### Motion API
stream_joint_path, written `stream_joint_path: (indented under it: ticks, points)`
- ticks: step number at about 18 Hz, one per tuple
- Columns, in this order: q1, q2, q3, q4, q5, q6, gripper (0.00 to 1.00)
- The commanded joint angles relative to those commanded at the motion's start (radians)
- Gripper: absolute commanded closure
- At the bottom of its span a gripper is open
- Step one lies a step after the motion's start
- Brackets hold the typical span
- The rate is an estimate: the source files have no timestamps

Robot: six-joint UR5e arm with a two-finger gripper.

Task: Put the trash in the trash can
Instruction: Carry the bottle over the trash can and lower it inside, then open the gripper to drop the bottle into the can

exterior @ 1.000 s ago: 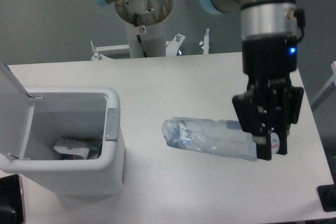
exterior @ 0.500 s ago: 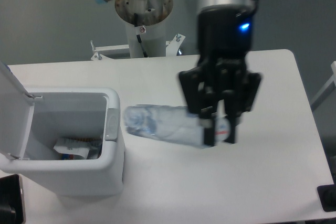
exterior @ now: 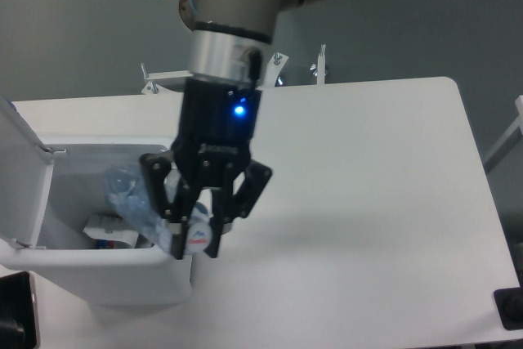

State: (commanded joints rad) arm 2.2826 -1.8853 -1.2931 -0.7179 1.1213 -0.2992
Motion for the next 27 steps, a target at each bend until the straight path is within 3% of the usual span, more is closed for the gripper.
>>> stream_joint_path:
  ticks: [5, 11, 17, 18, 20, 25, 27]
  points:
    - [-0.051, -0.005, -0.054, 0.002, 0.003, 0.132, 0.75]
    - [-0.103, -0.002, -0.113, 0.002, 0.002, 0.173, 0.72]
    - [-0.117, -0.002, -0.115, 0.002, 0.002, 0.173, 0.63]
    - [-0.117, -0.002, -0.117, 0.002, 0.002, 0.175, 0.56]
    - [-0.117, 0.0, -0.112, 0.002, 0.008, 0.198, 0.0]
    - [-0.112, 0.005, -0.104, 0.0, 0.021, 0.227, 0.0]
    - [-0.074, 0.009, -0.103, 0.002, 0.034, 0.27, 0.0]
